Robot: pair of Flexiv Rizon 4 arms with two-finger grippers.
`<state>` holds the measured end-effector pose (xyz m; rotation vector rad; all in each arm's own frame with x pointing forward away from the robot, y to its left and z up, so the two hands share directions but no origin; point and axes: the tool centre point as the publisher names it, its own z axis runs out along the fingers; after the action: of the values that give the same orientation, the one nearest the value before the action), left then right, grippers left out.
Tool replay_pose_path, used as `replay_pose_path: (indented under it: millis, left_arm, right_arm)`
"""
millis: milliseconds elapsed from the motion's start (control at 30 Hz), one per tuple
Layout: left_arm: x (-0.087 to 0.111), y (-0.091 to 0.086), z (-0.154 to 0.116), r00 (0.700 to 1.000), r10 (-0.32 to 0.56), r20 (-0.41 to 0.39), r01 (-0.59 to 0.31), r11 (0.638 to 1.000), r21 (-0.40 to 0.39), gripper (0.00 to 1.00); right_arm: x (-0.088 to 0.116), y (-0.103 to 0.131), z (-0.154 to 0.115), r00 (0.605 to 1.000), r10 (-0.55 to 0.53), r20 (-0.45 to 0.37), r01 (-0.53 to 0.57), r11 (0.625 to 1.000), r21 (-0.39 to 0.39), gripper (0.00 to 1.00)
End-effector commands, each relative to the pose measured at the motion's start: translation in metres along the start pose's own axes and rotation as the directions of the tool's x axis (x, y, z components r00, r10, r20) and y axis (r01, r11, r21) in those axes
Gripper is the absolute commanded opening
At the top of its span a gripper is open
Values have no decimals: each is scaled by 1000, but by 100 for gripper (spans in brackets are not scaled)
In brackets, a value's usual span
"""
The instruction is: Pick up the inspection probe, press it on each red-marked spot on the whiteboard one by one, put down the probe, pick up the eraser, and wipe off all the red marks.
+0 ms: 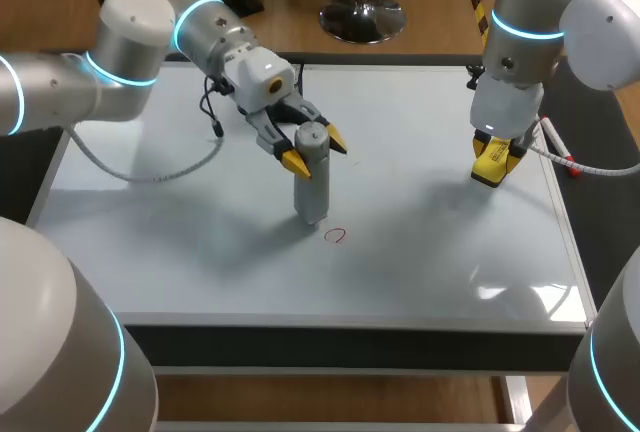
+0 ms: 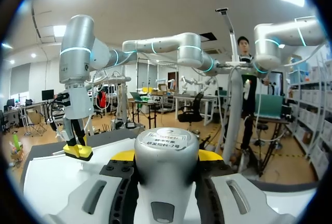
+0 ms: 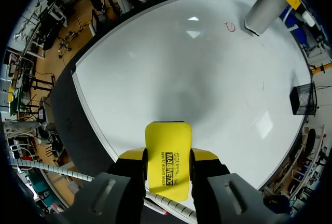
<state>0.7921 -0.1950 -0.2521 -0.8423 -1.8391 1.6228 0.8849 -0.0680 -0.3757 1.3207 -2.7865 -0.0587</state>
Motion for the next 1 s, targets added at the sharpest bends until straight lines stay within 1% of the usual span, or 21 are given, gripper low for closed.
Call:
replay_pose_path:
  millis: [33,167,367,500,567,633,700,900,1000]
  left_arm:
    - [11,-7,-12,1000,1,16,0,1000,-17,0]
    - [19,-8,-24,1000,-9,19,9,1000,-30,0]
    - [32,-8,-46,998,-7,65,8,1000,-20,0]
    - [38,-8,-60,997,-17,81,20,999,-34,0]
    - [39,-13,-62,997,-15,80,19,999,-40,0]
    - [43,-9,-73,996,-1,85,3,999,-32,0]
    - [45,-7,-80,997,-7,76,10,999,-43,0]
    - [52,-10,-103,997,4,83,-1,999,-43,0]
    - [54,-10,-113,996,-14,88,18,998,-54,0]
  right_arm:
    - [0,-1,-1,1000,-2,-2,2,1000,2,0]
    - [0,-1,-1,1000,-2,-2,2,1000,2,0]
    - [0,-1,-1,1000,-2,-2,2,1000,2,0]
    - [0,-1,-1,1000,-2,-2,2,1000,2,0]
    - [0,-1,-1,1000,-2,-2,2,1000,2,0]
    - [0,-1,-1,1000,-2,-2,2,1000,2,0]
    - [0,-1,-1,1000,-2,-2,2,1000,2,0]
    - [0,-1,-1,1000,-2,-2,2,1000,2,0]
    - [0,-1,-1,1000,-2,-2,2,1000,2,0]
